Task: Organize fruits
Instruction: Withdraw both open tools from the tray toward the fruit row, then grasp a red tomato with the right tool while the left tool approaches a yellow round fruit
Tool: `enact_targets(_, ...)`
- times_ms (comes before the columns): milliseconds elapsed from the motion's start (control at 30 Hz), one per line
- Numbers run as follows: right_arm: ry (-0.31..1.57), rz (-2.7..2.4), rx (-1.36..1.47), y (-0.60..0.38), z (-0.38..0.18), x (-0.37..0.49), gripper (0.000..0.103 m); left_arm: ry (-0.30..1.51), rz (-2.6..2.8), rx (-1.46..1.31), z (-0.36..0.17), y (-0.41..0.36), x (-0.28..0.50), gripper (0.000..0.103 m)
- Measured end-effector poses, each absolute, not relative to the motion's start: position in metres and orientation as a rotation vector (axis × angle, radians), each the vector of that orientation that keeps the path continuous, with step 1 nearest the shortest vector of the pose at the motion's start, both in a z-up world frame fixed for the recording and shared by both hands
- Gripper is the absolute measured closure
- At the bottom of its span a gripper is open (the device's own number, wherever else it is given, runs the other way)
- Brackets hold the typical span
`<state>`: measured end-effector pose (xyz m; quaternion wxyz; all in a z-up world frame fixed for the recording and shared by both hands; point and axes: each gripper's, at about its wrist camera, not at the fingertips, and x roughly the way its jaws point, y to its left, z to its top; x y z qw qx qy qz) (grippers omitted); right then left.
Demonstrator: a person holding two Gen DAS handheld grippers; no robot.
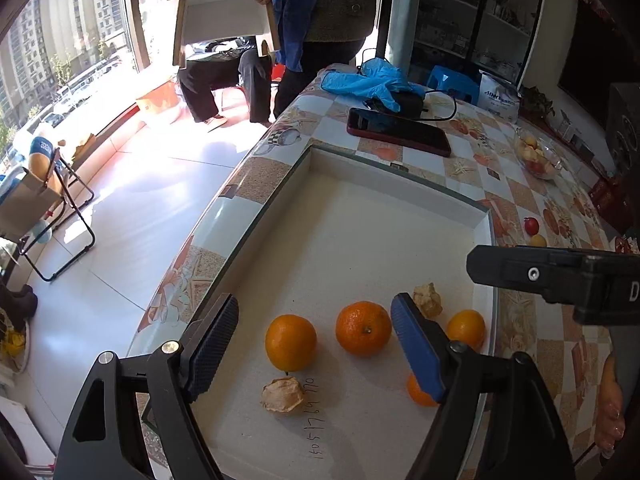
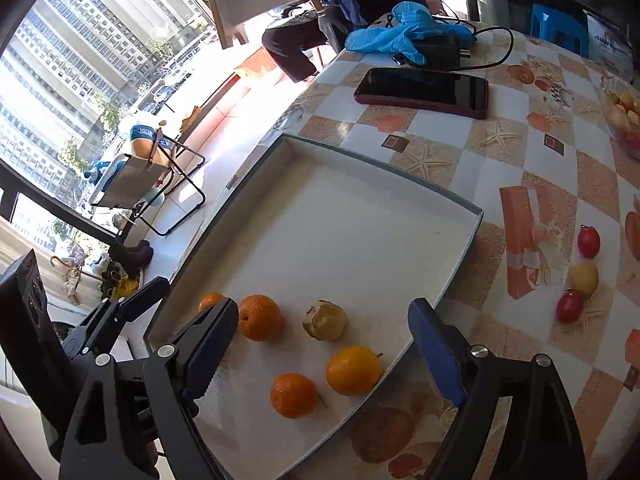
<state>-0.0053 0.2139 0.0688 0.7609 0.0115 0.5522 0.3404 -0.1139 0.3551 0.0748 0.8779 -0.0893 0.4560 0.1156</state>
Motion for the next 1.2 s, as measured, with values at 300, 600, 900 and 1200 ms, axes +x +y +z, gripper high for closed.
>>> enact_targets(300,1.172,0.623,0.065,0.158,0.106,0.013,0.015,0.947,0.112,-0.207,0.109,0.319,-0.111,0.021)
enact_targets(600,1.253,0.373,0.052,0.066,0.048,0.037,0.015,1.016,-0.007,-0.161,0.084,0.262,-0.109,0.020)
enact_targets(900,1.210,0.350,0.019,0.062,0.023,0.043,0.015,1.047,-0.093,-0.059,0.058,0.203,-0.126,0.020)
enact_targets(1200,1.152,0.333,-0.059,0.093,0.013,0.040,0.037,1.053,-0.118,-0.008,0.049,0.180,-0.136,0.020)
